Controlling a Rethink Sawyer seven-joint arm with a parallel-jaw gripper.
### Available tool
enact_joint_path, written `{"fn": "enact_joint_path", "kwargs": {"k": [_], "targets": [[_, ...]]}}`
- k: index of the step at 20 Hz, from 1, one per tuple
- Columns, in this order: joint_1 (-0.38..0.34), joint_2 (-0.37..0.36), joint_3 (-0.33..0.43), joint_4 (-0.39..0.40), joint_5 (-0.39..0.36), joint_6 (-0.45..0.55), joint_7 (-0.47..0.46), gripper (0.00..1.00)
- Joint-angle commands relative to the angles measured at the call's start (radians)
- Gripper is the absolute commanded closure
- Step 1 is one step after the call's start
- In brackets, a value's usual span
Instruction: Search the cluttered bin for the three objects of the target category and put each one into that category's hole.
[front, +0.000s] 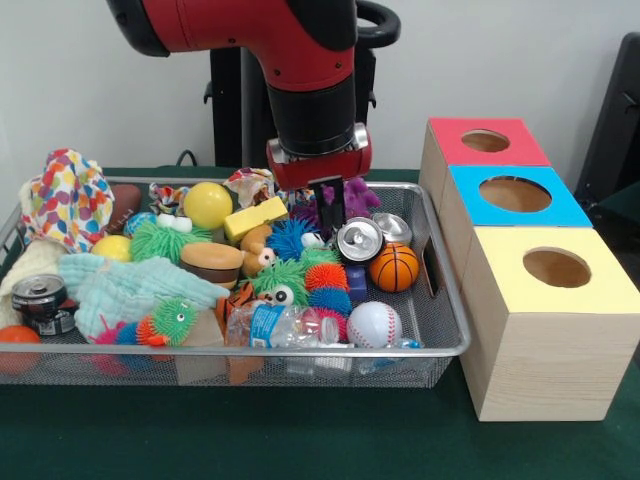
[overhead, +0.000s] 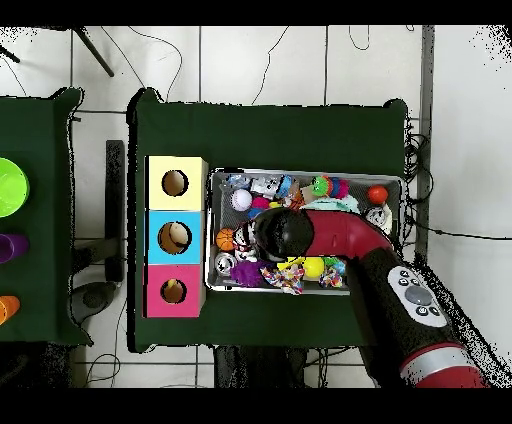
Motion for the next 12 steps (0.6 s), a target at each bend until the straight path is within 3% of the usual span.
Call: {"fn": "enact_joint_path", "kwargs": {"k": [1,12], "targets": [[-0.035,0.049,0.099,-0.080,-0.084,0.099,-0.222,1.00],[-0.048,0.096,0.134,-0.147,-0.122,0.137,-0.245,1.00]]}}
